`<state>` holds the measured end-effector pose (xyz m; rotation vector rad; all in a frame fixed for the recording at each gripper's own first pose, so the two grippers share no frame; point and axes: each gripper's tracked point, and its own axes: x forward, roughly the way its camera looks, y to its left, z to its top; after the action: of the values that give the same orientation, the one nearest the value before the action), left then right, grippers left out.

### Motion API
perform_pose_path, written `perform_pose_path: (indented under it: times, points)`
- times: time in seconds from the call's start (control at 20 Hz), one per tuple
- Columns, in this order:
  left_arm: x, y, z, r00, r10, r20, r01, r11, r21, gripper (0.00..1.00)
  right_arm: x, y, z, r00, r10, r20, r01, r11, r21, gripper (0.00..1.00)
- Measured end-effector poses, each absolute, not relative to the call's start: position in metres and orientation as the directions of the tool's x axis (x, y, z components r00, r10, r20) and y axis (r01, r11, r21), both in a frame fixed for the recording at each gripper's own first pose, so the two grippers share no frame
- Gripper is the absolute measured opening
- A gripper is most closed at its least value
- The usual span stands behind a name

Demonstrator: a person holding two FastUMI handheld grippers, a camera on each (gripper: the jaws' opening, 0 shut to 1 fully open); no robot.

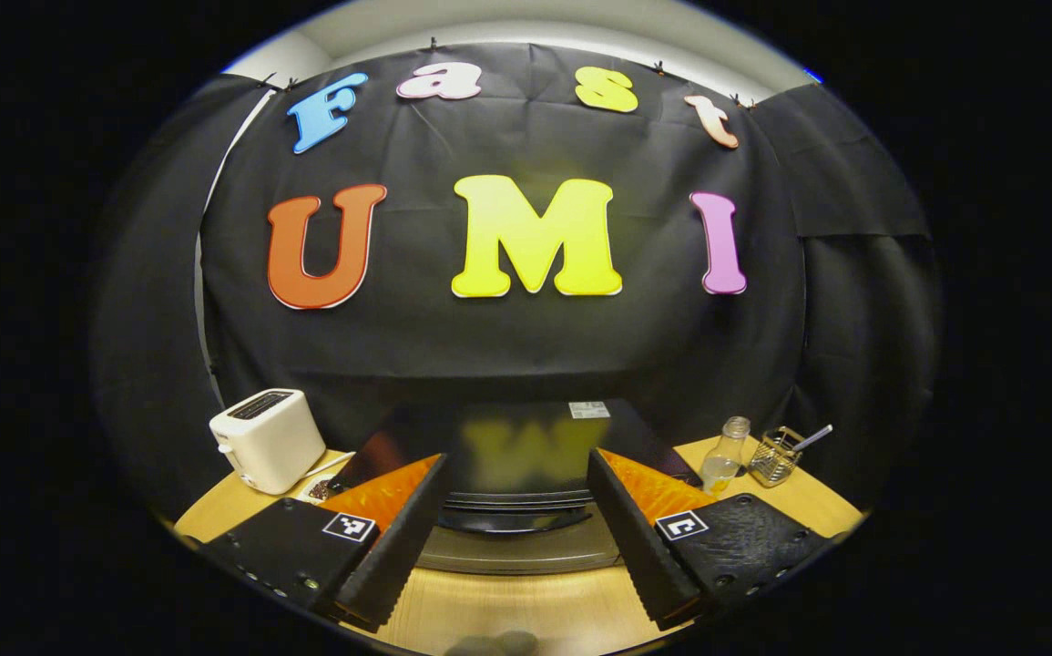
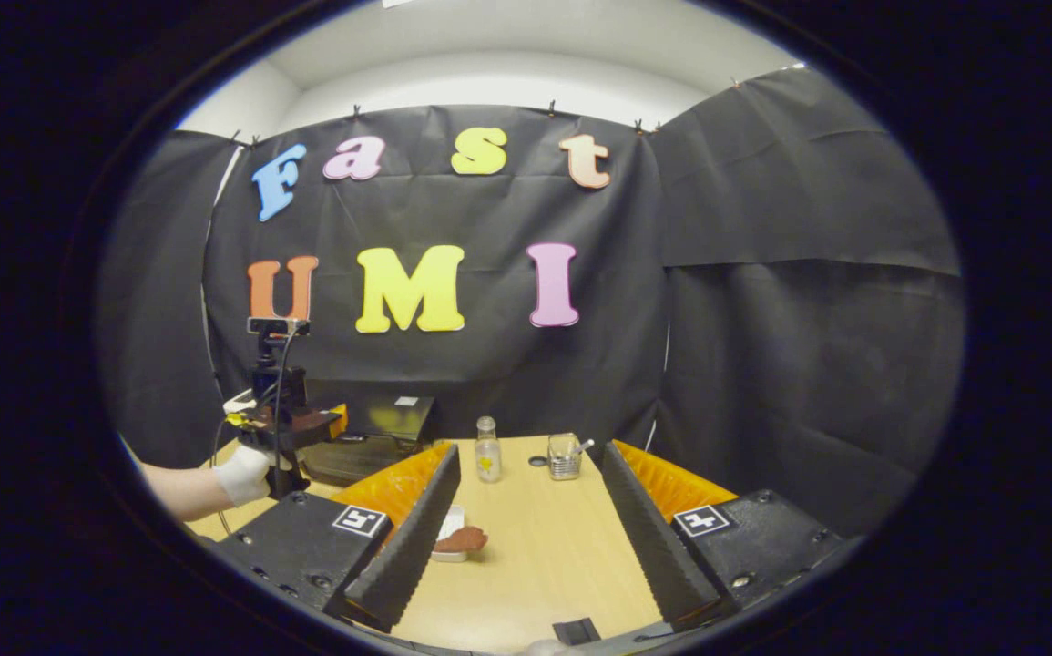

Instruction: Open the electric oven with the left hand, put the food in, and close the electric oven.

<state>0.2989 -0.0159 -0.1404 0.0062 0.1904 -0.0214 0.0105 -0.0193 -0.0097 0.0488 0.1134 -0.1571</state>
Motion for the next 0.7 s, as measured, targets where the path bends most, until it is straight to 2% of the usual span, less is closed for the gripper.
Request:
perform_pose_path:
  times: [0.3,0.35,0.5,0.7]
  points:
    - [0.311,-0.004,-0.186,0.958,0.028,-0.287,-0.009,0.998,0.066,0.97,-0.001,-0.024,-0.018,0.971,-0.189,-0.145,0.199,0.978,0.056,0.99]
    - [0.317,-0.004,-0.178,0.968,0.027,-0.250,-0.011,0.998,0.067,0.97,-0.001,-0.023,-0.019,0.971,-0.188,-0.150,0.197,0.979,0.049,0.99]
    - [0.316,-0.006,-0.184,0.965,0.019,-0.260,0.002,0.997,0.078,0.97,-0.002,-0.022,-0.016,0.972,-0.183,-0.148,0.190,0.981,0.040,0.96]
    - [0.314,-0.007,-0.184,0.959,0.010,-0.282,0.004,0.999,0.048,0.97,-0.001,-0.011,-0.014,0.978,-0.152,-0.146,0.161,0.986,0.047,0.99]
